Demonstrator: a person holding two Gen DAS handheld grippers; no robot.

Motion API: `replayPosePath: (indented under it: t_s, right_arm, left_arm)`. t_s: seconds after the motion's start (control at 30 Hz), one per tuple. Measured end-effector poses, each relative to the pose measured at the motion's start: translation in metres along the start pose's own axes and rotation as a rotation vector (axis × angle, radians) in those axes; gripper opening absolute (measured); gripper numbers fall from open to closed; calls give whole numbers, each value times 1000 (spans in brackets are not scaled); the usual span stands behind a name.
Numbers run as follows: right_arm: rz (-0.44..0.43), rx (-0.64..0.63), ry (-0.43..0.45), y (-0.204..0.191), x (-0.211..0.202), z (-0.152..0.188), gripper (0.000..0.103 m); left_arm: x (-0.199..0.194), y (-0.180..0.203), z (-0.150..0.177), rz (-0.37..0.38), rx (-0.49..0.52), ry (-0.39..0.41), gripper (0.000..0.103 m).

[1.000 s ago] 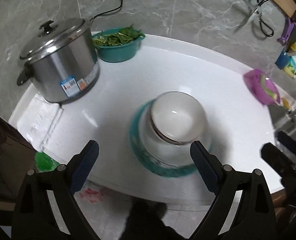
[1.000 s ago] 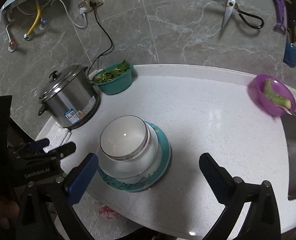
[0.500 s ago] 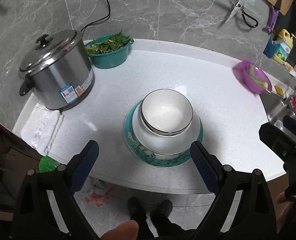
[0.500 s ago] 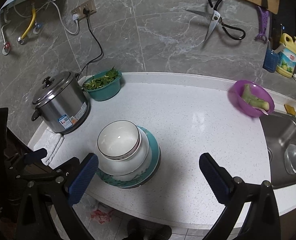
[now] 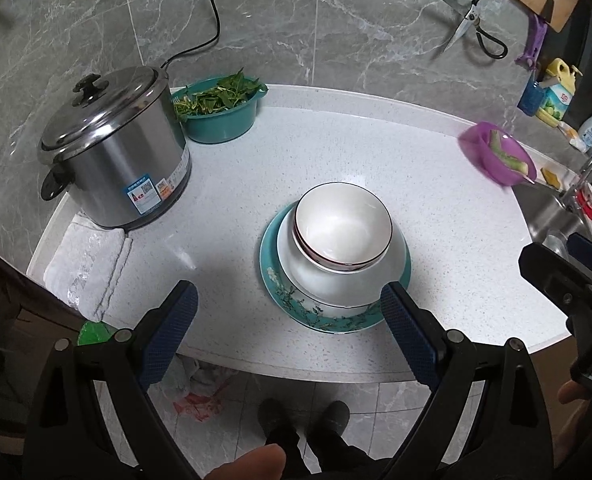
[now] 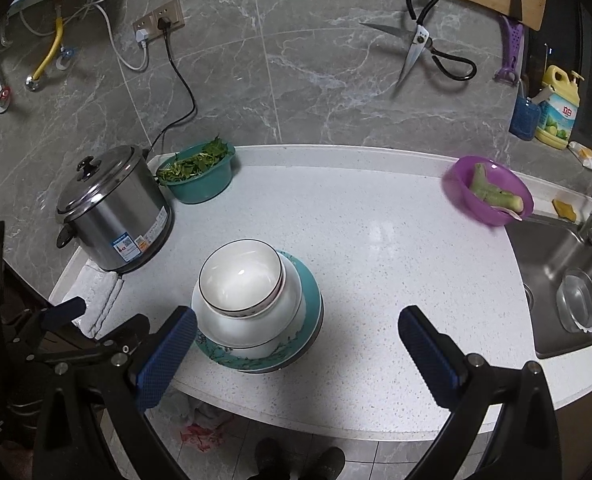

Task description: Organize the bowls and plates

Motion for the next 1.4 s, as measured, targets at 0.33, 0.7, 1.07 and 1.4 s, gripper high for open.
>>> replayPosePath:
  t_s: [0.33,0.7,1.07,1.4]
  right_arm:
    - [41,13,-52,-4,18,0,103]
    - [92,11,-109,-6,43,-4,103]
    - [105,-7,-94,-11,52,-12,103]
    - [109,-12,-109,-10,58,-12,103]
  left_arm:
    - [-9,-3,-6,-9,11,26,93]
    - [8,-5,-15,-50,43,46,93]
    - [37,-15,-30,-44,37,26,93]
    - [38,-14,-31,-44,48,26,93]
Point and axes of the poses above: each gripper's, at about its wrist camera, not at the fingertips, and x roughly the way its jaws point, y to its right, z to its underside, the point moved 1 cm from there along x, roughly the way its jaws point, and after that the axes turned 12 degrees about z, right-handed, at the moved point
